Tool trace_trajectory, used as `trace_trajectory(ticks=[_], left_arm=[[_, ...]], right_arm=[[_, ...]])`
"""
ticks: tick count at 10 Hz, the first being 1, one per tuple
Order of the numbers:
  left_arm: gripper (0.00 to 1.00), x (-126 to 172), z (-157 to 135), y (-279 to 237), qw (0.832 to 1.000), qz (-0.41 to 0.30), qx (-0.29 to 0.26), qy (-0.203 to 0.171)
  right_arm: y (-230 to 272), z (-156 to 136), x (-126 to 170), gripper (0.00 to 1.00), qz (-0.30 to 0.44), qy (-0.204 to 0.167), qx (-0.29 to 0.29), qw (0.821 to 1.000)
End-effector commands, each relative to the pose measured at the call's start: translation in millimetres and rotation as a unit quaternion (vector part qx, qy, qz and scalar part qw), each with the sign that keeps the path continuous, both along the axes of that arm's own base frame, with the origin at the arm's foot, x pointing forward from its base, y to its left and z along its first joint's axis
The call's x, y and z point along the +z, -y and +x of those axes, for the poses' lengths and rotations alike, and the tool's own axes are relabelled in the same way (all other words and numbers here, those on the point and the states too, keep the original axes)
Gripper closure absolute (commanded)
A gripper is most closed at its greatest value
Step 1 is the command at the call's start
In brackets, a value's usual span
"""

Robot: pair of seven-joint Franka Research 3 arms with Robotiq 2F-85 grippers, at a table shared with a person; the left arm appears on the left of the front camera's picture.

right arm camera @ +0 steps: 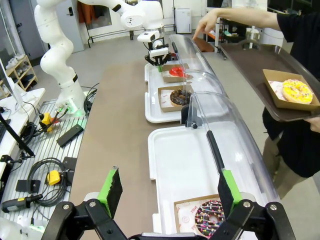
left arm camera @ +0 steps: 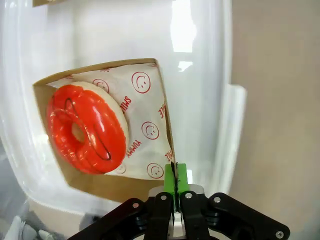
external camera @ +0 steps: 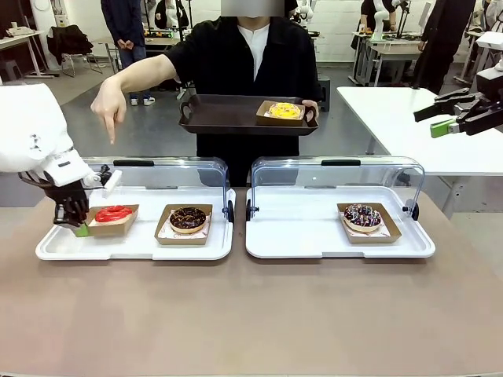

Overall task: Provide the desired donut to the person.
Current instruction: Pick up and lift the Paper togo box containing the Donut pointed at by the person.

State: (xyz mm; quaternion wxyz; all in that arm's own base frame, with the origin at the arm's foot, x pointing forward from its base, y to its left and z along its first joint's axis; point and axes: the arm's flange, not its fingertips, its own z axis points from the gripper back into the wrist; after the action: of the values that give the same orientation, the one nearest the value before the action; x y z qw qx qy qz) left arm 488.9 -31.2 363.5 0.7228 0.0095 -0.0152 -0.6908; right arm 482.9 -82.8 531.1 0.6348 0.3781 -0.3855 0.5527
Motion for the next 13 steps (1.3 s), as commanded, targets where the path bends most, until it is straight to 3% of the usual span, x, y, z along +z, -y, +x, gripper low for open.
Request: trace_trajectory(ticks=[1, 3, 5, 7, 10, 13], left_arm=[[1.0, 53.1, -52.4, -8.2, 0.999, 0.021, -0.031, -0.005], [1.0, 97.0, -94.5, -12.8, 0.999, 0.016, -0.042, -0.025], [1.0, 133.1, -125.3, -13.4, 0.999, 0.018, -0.036, -0.011], [1.0, 175.8, -136.9, -12.5, 1.0, 0.021, -0.014, 0.01], [1.0, 243.1, -121.8, -9.8, 0.998, 0.013, 0.021, 0.052], [1.0, 270.0, -91.5, -10.8, 0.998, 0.004, 0.029, 0.055]], right_arm=[[-1.7, -0.6, 0.7, 0.0, 0.002, -0.002, 0.002, 1.0], [-1.7, -0.6, 0.7, 0.0, 0.002, -0.002, 0.002, 1.0], [-1.7, -0.6, 0.7, 0.0, 0.002, -0.002, 0.002, 1.0], [-1.7, -0.6, 0.7, 0.0, 0.002, -0.002, 0.002, 1.0], [-1.7, -0.6, 0.7, 0.0, 0.002, -0.002, 0.002, 1.0], [-1.7, -0.6, 0.7, 0.0, 0.002, -0.002, 0.002, 1.0]])
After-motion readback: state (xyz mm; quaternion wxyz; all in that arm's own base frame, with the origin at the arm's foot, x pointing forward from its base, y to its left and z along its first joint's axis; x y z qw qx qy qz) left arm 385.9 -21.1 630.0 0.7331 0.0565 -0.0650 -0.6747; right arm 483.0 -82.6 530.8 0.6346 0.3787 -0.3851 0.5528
